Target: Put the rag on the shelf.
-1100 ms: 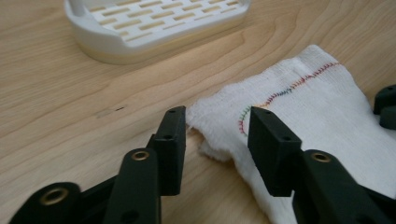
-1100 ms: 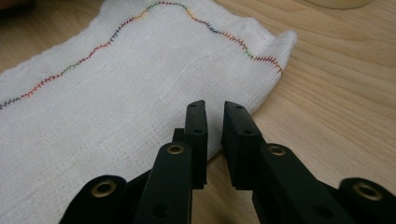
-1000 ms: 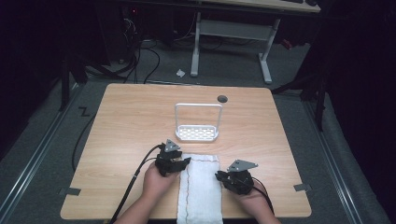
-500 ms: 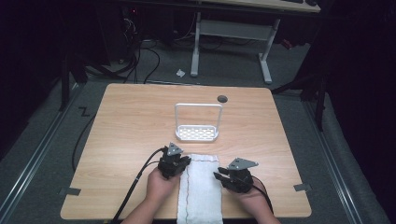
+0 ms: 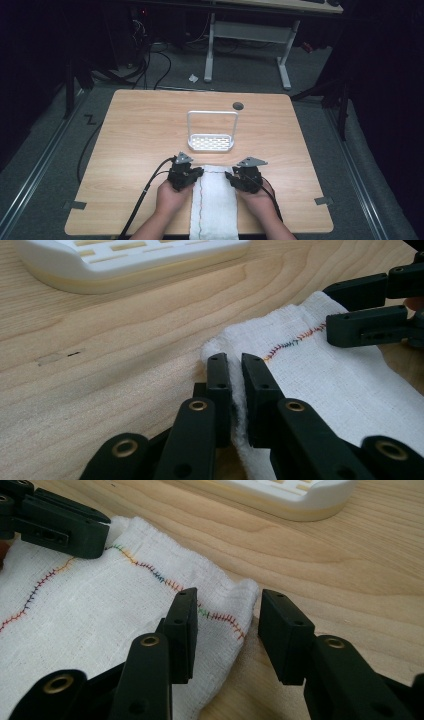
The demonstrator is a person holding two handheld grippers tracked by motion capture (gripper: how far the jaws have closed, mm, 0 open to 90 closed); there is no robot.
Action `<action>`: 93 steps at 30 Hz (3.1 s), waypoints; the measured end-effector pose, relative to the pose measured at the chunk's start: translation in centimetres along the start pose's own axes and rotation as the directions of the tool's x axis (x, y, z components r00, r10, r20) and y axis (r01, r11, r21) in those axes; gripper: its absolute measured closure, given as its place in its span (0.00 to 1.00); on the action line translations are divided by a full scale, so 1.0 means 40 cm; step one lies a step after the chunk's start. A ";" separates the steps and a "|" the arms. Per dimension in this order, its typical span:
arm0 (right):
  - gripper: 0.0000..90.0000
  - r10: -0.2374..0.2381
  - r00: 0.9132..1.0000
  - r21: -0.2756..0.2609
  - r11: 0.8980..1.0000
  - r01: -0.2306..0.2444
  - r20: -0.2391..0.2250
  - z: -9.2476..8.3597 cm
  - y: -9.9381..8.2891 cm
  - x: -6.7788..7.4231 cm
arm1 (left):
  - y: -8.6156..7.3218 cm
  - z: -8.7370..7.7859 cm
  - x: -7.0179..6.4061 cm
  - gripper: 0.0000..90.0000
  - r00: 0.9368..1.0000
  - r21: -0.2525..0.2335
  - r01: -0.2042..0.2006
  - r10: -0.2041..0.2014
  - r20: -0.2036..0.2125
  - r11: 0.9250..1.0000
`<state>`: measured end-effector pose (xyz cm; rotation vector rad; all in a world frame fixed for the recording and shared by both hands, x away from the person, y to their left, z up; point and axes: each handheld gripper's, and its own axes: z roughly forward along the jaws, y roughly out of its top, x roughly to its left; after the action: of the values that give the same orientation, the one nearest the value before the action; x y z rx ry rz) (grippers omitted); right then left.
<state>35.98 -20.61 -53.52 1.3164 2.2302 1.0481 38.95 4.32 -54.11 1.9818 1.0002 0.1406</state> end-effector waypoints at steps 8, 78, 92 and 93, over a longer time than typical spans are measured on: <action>0.92 0.014 0.998 -0.022 1.000 -0.016 -0.067 0.004 -0.007 0.002 | -0.001 -0.002 0.002 0.93 1.000 0.000 0.009 -0.009 0.003 1.000; 0.95 -0.121 0.990 -0.593 0.793 0.139 0.071 -0.378 0.434 0.033 | 0.434 -0.372 -0.118 0.93 0.958 -0.532 -0.287 0.250 -0.142 0.797; 0.95 -0.087 0.993 -0.580 0.806 0.115 0.076 -0.300 0.525 -0.023 | 0.529 -0.313 -0.039 0.93 0.950 -0.483 -0.308 0.239 -0.200 0.819; 0.95 -0.087 0.993 -0.580 0.806 0.115 0.076 -0.300 0.525 -0.023 | 0.529 -0.313 -0.039 0.93 0.950 -0.483 -0.308 0.239 -0.200 0.819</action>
<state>41.70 -20.21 -30.02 0.9209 1.6994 1.4868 44.88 5.54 -30.25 1.6187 0.6564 0.6411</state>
